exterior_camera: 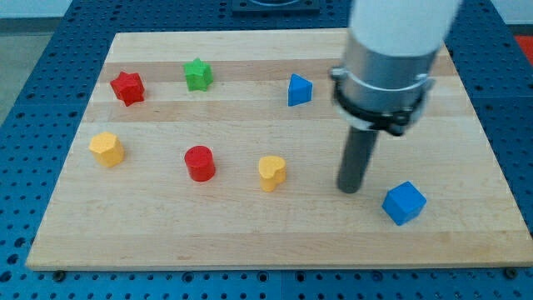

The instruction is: Move the blue cube bottom right

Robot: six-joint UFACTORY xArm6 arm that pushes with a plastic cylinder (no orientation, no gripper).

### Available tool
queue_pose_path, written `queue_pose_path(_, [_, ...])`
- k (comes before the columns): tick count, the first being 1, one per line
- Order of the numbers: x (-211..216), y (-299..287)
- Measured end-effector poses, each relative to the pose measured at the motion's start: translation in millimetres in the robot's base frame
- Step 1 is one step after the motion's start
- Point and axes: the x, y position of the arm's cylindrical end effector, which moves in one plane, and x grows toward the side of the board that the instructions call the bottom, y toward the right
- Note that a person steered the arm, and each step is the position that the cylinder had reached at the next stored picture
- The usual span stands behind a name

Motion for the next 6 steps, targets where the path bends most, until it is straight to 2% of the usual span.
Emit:
queue_pose_path(1, [10, -29])
queue_pose_path(3, [8, 47])
queue_pose_path(5, [32, 66])
queue_pose_path(6, [32, -14])
